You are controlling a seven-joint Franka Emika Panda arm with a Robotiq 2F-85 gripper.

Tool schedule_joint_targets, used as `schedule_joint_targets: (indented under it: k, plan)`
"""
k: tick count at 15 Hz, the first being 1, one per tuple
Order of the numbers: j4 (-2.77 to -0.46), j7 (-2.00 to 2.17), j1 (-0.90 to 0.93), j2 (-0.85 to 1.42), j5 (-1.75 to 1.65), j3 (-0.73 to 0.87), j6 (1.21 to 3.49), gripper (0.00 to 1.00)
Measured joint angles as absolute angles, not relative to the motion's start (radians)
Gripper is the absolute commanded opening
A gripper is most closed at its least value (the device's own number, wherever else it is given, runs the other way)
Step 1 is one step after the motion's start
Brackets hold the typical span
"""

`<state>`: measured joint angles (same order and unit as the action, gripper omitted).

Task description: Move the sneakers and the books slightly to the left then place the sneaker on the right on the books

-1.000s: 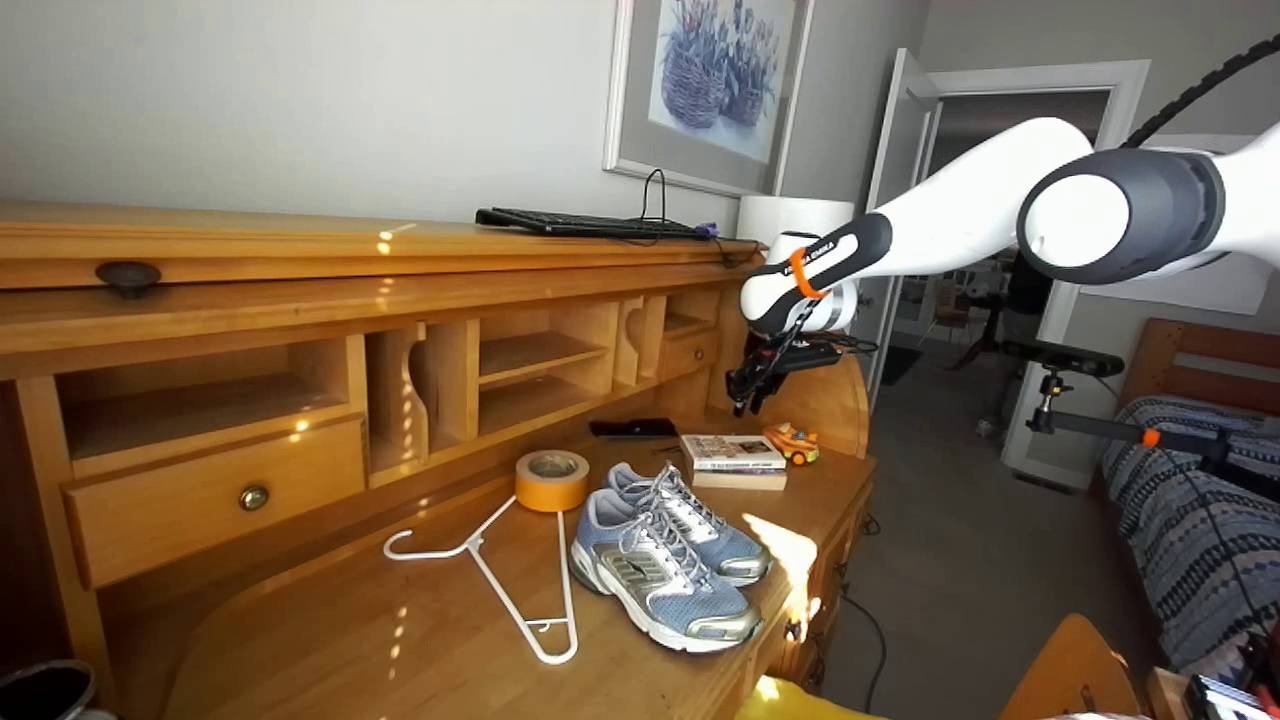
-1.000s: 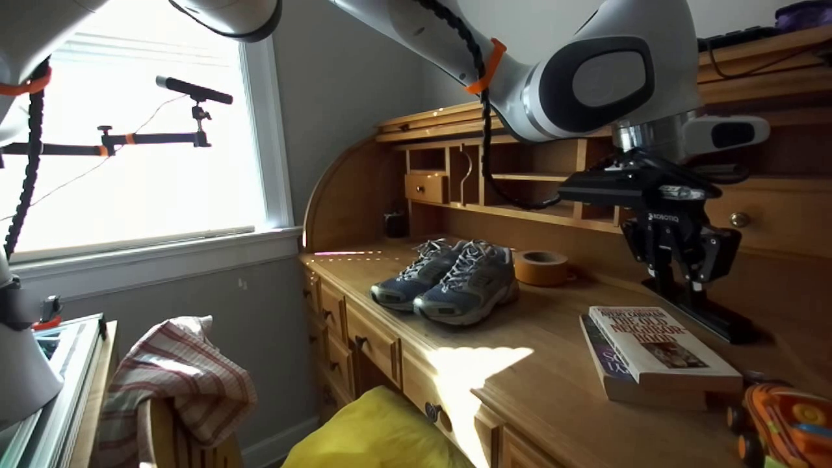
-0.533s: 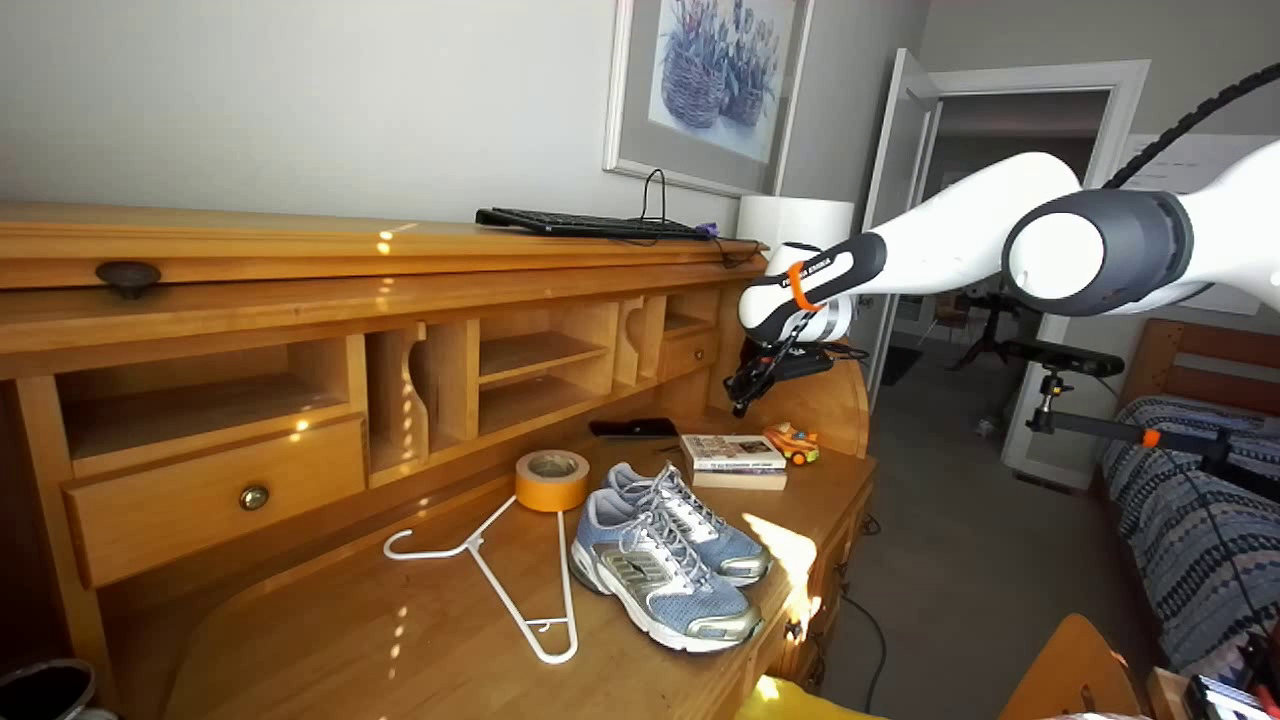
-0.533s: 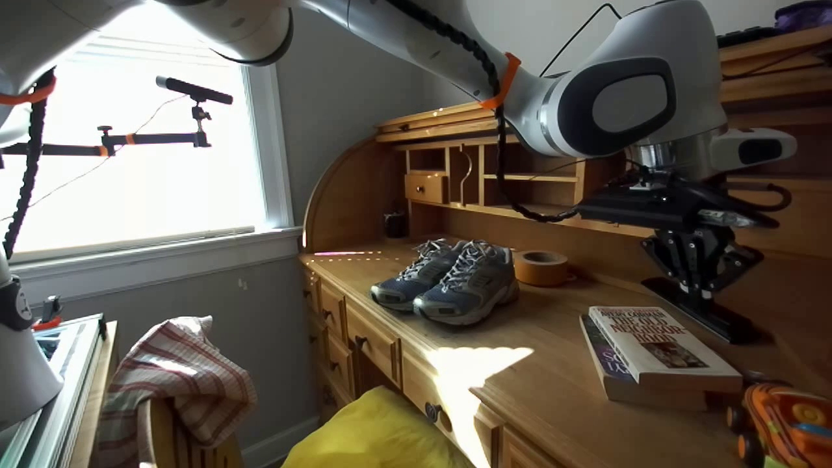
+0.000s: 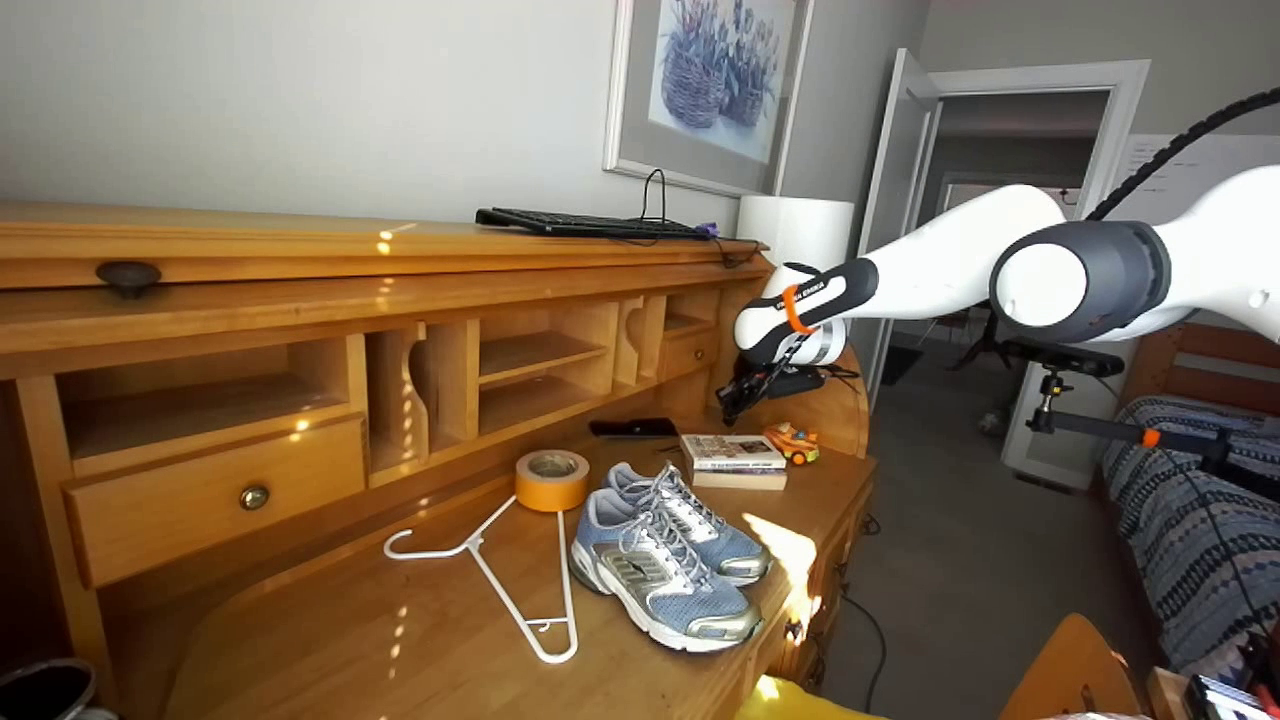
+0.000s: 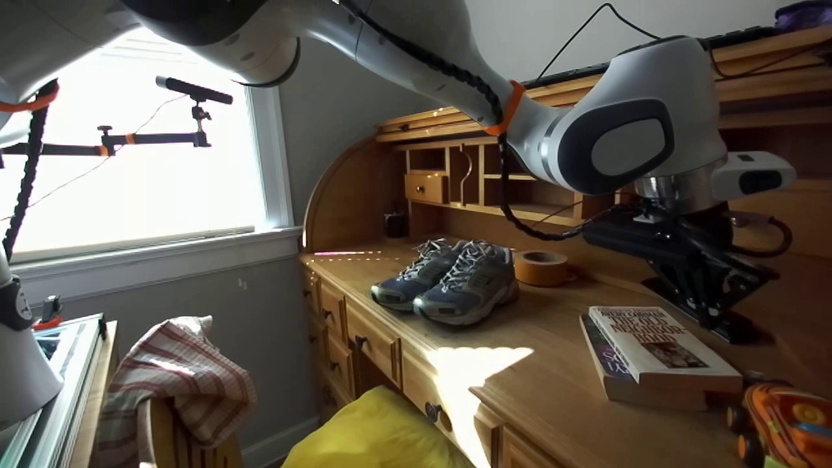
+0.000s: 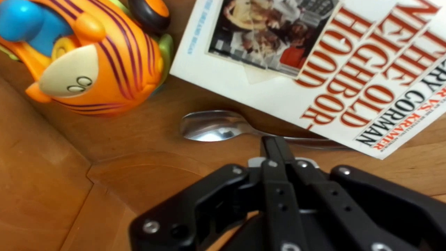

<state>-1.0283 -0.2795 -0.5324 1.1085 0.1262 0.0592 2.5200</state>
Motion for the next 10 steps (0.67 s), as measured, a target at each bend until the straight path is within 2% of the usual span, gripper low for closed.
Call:
schedule_joint_targets:
  k: [10]
  plan:
    - [-0.947,-0.248,-0.546,1.186,0.135,0.044,2.521,0.00]
